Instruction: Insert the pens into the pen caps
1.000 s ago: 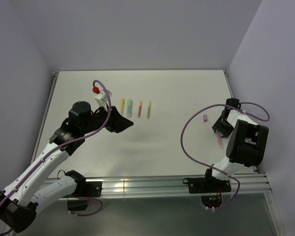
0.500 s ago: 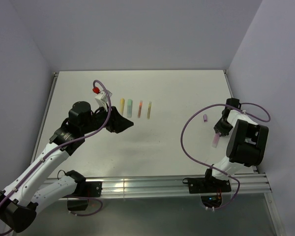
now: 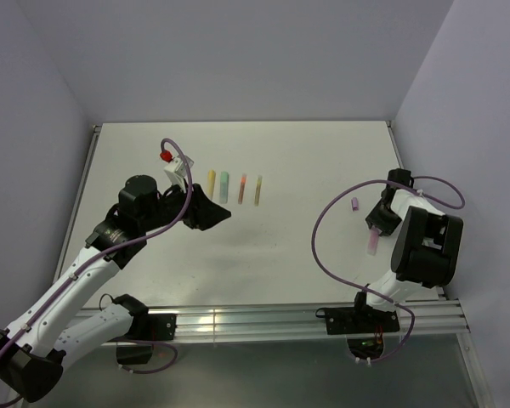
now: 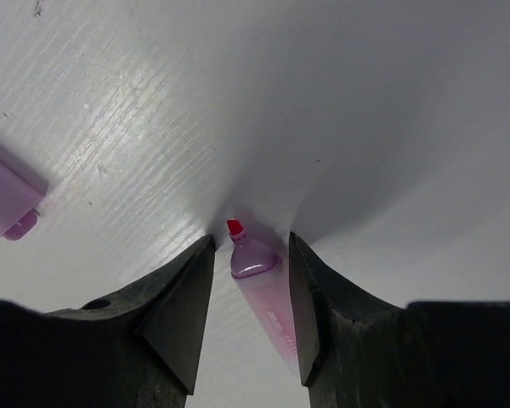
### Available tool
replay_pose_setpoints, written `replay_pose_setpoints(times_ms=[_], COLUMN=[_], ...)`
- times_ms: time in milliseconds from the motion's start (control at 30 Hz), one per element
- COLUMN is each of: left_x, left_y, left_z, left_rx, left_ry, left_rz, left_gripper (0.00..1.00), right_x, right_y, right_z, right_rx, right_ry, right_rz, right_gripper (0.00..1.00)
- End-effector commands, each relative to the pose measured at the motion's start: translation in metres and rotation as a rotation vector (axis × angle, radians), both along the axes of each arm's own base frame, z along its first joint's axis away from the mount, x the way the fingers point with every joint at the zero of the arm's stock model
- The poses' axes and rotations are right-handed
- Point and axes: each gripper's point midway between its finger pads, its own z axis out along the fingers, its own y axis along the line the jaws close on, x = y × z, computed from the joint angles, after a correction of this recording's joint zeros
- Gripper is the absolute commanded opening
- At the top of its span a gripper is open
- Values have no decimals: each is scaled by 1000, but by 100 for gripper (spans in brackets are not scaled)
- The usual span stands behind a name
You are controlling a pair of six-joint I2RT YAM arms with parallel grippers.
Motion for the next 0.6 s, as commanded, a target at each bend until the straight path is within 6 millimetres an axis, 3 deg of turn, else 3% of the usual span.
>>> replay_pose_setpoints(times_ms=[0, 567], left_x=[0, 1], left_y=[0, 1], left_z=[12, 9], left_rx=[-33, -25], left_ry=[-38, -37], left_rz=[-4, 6], left_gripper=[61, 61], right_x=[-12, -19], right_y=[17, 34], right_z=[-1, -23], right_rx=[55, 38], right_ry=[53, 194], right_rz=[43, 84], right_gripper=[48, 45])
